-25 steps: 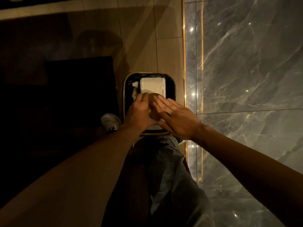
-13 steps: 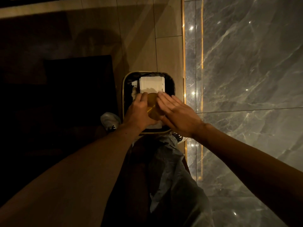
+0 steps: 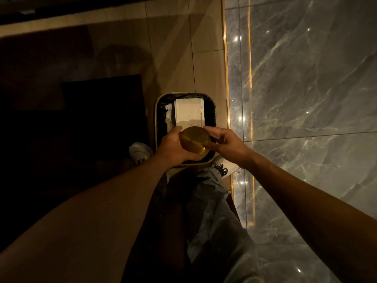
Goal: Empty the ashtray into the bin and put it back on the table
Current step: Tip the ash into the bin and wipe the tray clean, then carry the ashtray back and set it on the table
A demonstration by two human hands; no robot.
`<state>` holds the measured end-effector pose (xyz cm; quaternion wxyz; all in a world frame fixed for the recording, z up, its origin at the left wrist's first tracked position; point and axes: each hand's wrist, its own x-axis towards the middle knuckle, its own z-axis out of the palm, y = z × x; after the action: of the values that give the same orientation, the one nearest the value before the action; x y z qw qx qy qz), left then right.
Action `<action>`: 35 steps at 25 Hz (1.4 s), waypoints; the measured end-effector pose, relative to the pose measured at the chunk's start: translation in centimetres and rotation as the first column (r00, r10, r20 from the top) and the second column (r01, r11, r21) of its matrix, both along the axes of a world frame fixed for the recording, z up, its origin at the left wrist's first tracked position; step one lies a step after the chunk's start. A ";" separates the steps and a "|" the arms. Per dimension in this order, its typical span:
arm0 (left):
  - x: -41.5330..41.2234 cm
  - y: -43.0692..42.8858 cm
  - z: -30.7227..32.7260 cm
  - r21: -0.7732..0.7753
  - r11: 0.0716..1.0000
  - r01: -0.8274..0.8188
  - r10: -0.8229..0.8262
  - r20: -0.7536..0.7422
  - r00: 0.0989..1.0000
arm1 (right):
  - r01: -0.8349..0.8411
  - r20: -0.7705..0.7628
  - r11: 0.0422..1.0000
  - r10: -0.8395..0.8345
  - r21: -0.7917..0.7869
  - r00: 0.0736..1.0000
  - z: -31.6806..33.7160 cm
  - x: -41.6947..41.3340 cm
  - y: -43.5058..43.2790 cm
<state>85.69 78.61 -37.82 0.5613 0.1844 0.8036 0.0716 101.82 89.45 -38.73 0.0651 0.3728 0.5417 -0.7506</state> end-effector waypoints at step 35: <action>6.1 0.8 21.7 0.488 0.873 0.002 0.014 -0.029 0.999 | 0.352 0.291 0.930 -0.368 0.109 0.883 20.7 3.5 1.6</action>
<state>91.77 79.38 -16.15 0.4837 0.3187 0.7689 0.2707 105.27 91.02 -18.00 -0.0018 0.5803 0.4659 -0.6680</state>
